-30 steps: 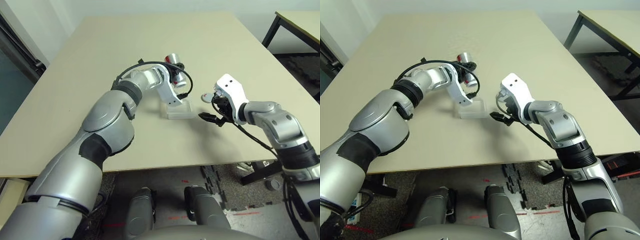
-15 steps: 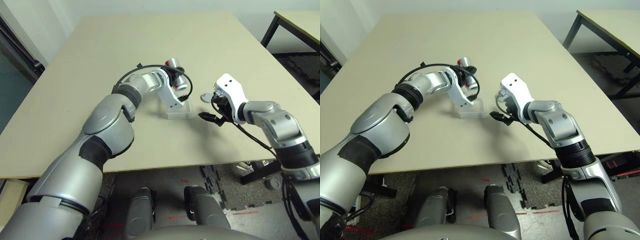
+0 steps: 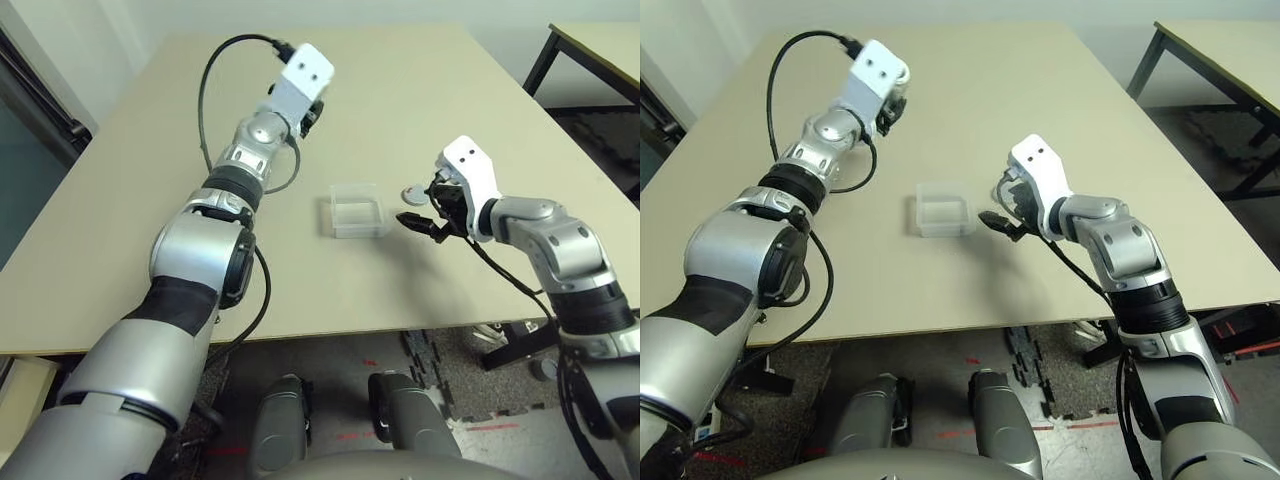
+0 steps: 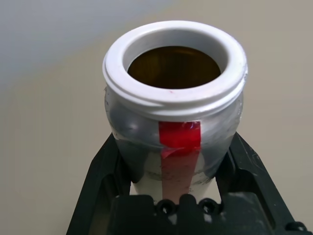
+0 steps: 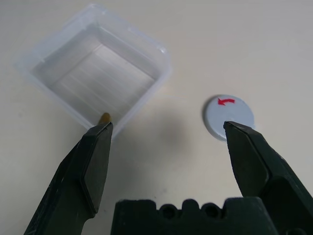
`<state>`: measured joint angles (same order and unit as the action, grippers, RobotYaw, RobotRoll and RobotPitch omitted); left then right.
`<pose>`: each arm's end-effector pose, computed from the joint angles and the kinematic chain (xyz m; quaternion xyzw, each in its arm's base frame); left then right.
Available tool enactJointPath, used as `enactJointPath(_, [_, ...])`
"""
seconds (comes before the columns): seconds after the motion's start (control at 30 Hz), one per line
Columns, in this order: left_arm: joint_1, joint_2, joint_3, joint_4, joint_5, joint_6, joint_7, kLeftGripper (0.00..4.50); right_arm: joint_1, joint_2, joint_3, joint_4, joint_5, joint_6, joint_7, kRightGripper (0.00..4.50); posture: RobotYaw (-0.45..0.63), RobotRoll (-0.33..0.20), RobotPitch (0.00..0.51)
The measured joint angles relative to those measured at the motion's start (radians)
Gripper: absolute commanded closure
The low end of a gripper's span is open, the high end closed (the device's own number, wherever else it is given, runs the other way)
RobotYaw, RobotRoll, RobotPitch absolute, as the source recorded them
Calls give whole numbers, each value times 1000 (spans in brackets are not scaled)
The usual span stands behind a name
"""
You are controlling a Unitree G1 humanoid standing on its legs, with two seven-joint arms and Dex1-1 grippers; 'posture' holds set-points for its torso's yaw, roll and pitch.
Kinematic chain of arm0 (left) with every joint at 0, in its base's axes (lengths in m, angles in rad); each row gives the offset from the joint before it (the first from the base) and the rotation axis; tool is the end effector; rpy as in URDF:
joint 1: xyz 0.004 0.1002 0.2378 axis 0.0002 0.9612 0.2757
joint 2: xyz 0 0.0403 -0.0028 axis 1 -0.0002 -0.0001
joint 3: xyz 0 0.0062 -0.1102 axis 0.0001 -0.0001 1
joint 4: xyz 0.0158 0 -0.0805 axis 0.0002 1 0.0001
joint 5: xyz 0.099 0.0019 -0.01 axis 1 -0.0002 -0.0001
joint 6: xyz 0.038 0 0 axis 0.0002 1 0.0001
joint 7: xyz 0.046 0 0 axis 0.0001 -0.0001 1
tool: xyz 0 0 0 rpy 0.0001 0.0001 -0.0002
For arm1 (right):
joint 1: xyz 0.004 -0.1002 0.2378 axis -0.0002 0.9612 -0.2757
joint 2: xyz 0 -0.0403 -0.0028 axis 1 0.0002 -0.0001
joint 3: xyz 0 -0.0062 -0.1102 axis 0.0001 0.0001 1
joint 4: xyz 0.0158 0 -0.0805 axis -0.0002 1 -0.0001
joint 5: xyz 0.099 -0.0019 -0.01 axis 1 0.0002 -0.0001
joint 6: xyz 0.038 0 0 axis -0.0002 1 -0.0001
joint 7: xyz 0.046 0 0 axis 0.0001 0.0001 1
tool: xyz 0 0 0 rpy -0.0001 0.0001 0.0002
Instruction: Pour the medicine from the bottle into the box.
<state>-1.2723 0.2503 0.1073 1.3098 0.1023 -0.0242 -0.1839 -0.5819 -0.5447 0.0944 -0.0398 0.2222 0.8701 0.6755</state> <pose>0.3867 0.1565 0.1902 0.1336 0.0197 -0.0901 0.9867 0.2878 -0.2058 0.1652 -0.1302 0.1916 0.3272 0.9161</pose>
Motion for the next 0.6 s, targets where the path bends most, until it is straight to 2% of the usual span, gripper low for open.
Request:
enactJointPath(0.33, [187, -8, 41, -45, -58, 48, 49, 2037, 20, -27, 6, -38, 31, 39, 43, 0, 44, 0, 95])
enactJointPath(0.6, [211, -10, 53, -74, -83, 52, 59, 2037, 26, -32, 11, -53, 40, 45, 60, 0, 43, 0, 93])
